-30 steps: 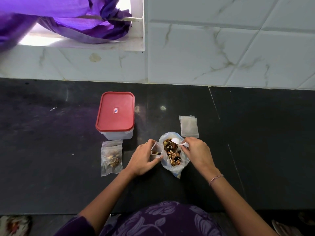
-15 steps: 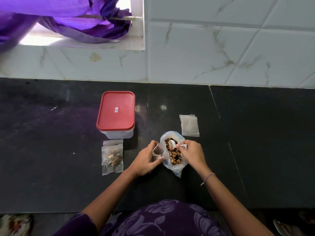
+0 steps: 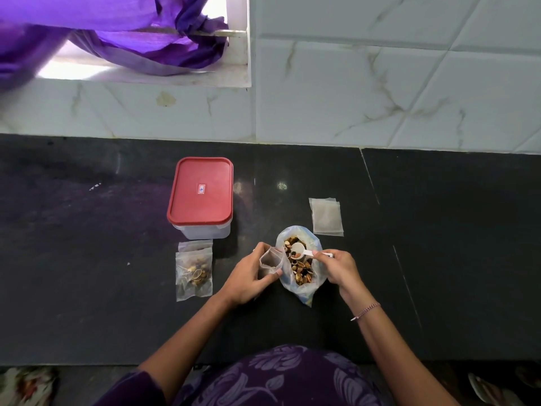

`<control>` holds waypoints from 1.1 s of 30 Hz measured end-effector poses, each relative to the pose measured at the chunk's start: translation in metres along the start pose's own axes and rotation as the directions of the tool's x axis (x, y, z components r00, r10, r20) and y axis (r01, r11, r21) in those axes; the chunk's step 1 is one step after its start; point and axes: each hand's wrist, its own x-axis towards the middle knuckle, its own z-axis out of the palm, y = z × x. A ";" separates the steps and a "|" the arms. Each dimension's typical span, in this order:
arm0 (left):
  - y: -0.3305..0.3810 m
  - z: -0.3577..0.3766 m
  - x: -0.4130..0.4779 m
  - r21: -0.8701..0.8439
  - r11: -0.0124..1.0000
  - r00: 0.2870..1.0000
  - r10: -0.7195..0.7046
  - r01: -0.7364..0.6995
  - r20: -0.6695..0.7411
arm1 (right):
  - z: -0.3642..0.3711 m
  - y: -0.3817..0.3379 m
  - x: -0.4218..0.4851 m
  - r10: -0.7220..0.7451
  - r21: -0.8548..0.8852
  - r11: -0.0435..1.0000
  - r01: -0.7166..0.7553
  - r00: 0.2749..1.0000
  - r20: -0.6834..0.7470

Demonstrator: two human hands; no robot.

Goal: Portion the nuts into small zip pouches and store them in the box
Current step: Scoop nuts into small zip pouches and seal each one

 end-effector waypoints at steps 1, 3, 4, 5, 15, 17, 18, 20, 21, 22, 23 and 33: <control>-0.001 -0.001 0.000 0.009 1.000 1.000 0.001 -0.001 -0.019 | -0.002 0.002 0.000 0.019 0.032 0.999 -0.019 1.000 -0.005; -0.002 -0.002 0.001 0.021 1.000 0.999 0.007 -0.006 -0.054 | -0.007 0.008 0.002 0.065 0.112 0.992 -0.064 0.998 -0.004; -0.002 -0.003 0.002 0.023 1.000 0.998 0.009 -0.008 -0.066 | -0.009 0.010 0.001 0.086 0.151 0.985 -0.085 0.996 0.006; -0.002 -0.003 0.003 0.023 1.000 0.997 0.012 -0.010 -0.073 | -0.010 0.012 0.001 0.098 0.189 0.977 -0.099 0.995 0.016; -0.004 -0.003 0.004 0.036 0.999 0.998 0.002 0.000 -0.069 | 0.008 0.006 -0.016 -0.607 -0.737 0.546 0.399 0.794 -0.020; -0.005 -0.003 0.003 0.042 0.999 0.998 -0.001 0.004 -0.058 | 0.013 0.006 -0.016 -0.678 -0.836 0.362 0.413 0.732 0.068; -0.005 -0.003 0.003 0.044 0.999 0.999 -0.002 0.004 -0.053 | 0.015 0.005 -0.017 -0.697 -0.851 0.315 0.420 0.711 0.093; -0.005 -0.002 0.003 0.045 0.999 0.999 -0.001 0.003 -0.050 | 0.014 0.004 -0.018 -0.714 -0.853 0.295 0.431 0.692 0.103; -0.005 -0.002 0.003 0.043 0.999 0.999 -0.001 0.003 -0.053 | 0.013 0.003 -0.019 -0.725 -0.851 0.293 0.436 0.682 0.100; -0.005 -0.003 0.002 0.041 0.999 0.998 -0.002 0.004 -0.055 | 0.012 0.004 -0.019 -0.737 -0.854 0.279 0.439 0.668 0.103; -0.005 -0.003 0.002 0.039 0.999 0.998 0.000 0.002 -0.056 | 0.012 0.005 -0.018 -0.748 -0.864 0.252 0.436 0.654 0.112; -0.005 0.000 0.004 0.029 1.000 1.000 0.008 -0.007 -0.024 | 0.024 0.007 -0.018 -0.681 -0.891 0.217 0.399 0.716 0.155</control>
